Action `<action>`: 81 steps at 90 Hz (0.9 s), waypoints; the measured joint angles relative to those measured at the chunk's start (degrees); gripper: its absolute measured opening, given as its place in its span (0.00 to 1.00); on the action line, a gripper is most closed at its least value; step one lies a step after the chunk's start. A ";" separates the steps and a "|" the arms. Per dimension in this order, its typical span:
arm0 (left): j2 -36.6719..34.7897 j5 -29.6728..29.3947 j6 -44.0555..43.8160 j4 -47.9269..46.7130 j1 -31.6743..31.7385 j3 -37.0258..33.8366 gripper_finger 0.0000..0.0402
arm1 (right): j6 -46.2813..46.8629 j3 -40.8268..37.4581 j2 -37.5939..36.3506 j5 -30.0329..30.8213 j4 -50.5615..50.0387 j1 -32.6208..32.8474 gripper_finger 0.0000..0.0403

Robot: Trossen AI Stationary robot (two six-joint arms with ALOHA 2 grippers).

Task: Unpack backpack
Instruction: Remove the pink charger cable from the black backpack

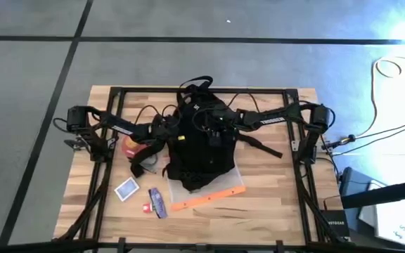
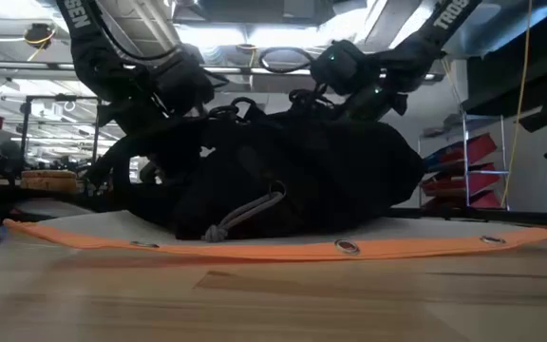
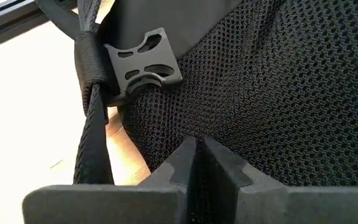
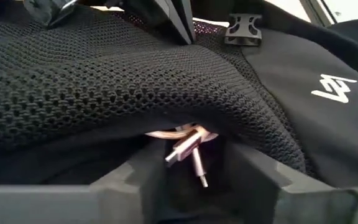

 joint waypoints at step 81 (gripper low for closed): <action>0.00 0.17 -0.32 -0.04 0.00 0.02 0.04 | -4.21 0.02 -7.03 0.00 -8.71 -0.04 0.00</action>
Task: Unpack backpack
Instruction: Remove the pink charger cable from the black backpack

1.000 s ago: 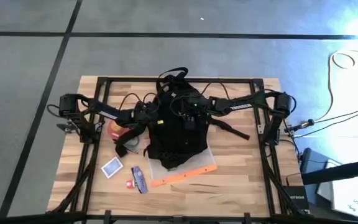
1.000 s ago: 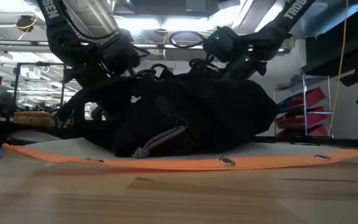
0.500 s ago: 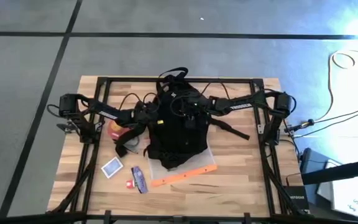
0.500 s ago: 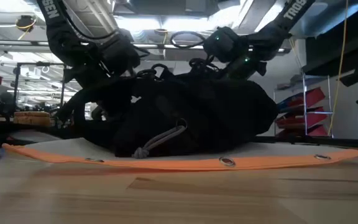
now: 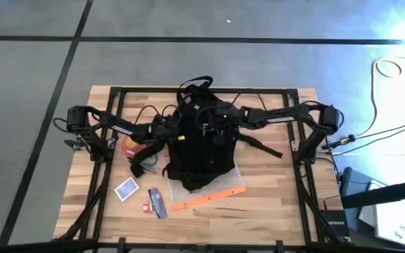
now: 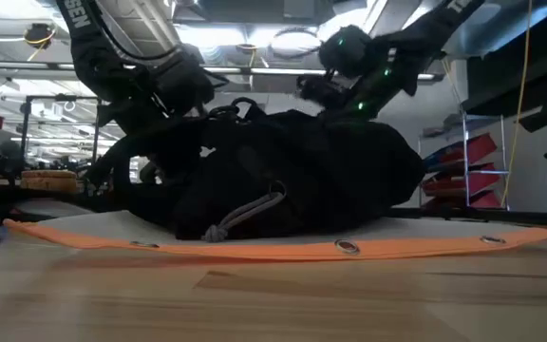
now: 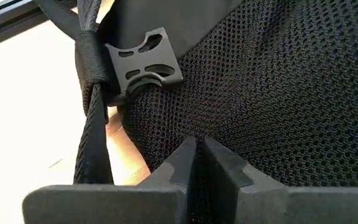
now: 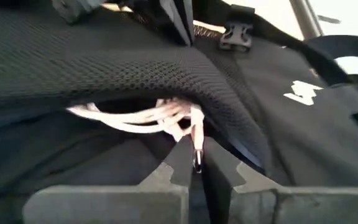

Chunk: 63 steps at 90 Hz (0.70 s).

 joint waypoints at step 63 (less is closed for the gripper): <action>-0.05 0.66 -1.20 0.62 0.00 0.00 0.04 | -2.88 0.00 -19.50 -0.45 -15.86 -0.04 0.00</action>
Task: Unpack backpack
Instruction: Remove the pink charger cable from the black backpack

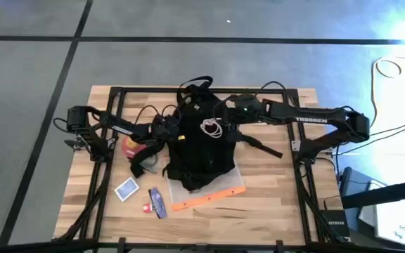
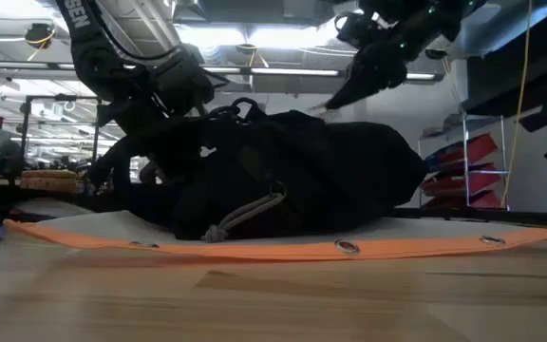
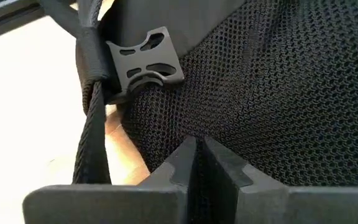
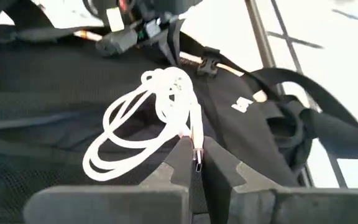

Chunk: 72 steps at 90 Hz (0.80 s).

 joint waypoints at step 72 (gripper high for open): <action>-59.74 6.87 4.53 -31.15 -2.92 0.04 0.04 | 16.71 12.05 18.01 -13.60 22.89 6.75 0.00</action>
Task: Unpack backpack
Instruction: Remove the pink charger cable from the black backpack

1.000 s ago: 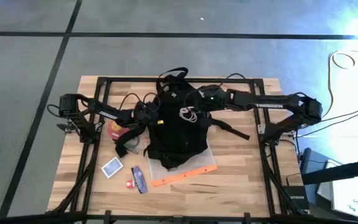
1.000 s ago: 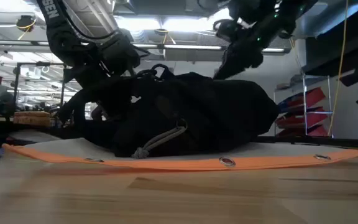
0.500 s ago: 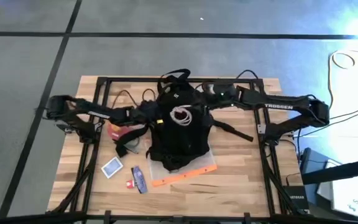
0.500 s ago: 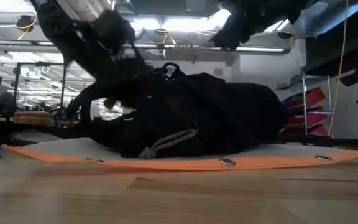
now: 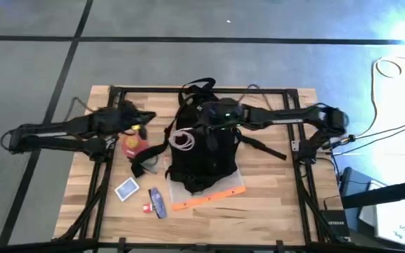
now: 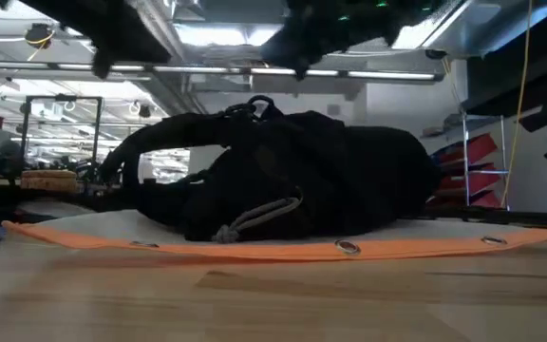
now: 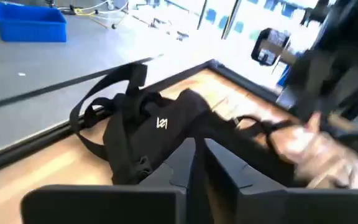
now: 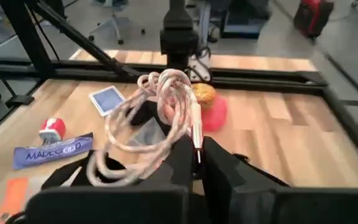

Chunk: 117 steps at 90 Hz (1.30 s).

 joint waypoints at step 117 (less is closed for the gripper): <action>-7.64 -1.00 -11.04 -23.39 -7.24 -0.02 0.04 | -4.80 48.28 49.96 12.07 -1.66 -2.88 0.41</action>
